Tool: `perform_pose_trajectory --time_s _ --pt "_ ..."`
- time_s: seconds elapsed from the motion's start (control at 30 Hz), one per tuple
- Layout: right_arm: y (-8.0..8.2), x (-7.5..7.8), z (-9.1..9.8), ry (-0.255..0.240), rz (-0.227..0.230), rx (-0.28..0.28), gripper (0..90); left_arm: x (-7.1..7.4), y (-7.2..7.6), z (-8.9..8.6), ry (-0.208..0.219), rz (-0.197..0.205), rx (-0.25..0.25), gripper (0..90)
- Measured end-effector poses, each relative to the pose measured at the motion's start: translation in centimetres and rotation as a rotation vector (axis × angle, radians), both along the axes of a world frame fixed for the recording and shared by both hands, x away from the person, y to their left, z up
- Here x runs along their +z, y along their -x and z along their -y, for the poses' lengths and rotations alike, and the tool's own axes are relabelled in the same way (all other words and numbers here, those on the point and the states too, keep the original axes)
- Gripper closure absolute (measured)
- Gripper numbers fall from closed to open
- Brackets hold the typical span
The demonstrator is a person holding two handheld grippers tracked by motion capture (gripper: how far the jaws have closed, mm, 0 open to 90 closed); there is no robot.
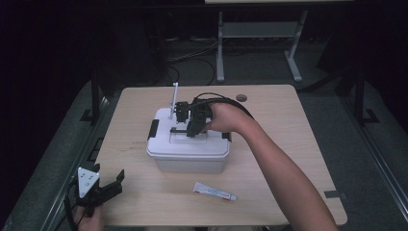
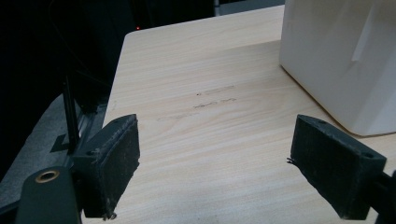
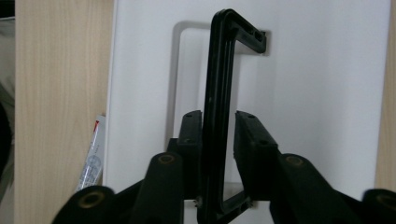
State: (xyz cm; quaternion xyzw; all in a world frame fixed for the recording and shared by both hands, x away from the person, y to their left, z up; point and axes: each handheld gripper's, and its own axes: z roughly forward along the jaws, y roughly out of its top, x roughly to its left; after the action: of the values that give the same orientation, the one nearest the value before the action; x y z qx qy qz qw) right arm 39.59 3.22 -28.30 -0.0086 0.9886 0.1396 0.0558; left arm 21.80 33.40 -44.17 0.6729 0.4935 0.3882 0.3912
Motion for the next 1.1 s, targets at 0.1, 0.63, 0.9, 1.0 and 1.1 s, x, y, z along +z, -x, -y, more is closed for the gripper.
perform_pose_trajectory --time_s 0.1,0.63,0.9,1.0,1.1 --pt "-0.1 0.3 0.1 -0.003 0.008 -0.005 74.8 0.0 0.0 0.0 0.0 0.0 0.0 15.0" --pt "-1.9 0.9 -0.1 0.003 0.015 -0.057 79.1 0.0 0.0 -0.2 0.01 0.0 0.006 15.0" --pt "-2.4 1.5 -0.5 0.0 0.007 -0.059 80.9 -0.1 0.0 -0.2 0.01 -0.001 0.007 15.0" --pt "-2.5 1.4 -0.6 -0.006 -0.007 -0.059 82.0 -0.1 0.0 -0.3 0.012 -0.001 0.008 15.0" --pt "-2.7 1.1 -0.7 0.004 -0.015 -0.061 82.7 -0.1 0.0 -0.4 0.016 -0.001 0.012 15.0"
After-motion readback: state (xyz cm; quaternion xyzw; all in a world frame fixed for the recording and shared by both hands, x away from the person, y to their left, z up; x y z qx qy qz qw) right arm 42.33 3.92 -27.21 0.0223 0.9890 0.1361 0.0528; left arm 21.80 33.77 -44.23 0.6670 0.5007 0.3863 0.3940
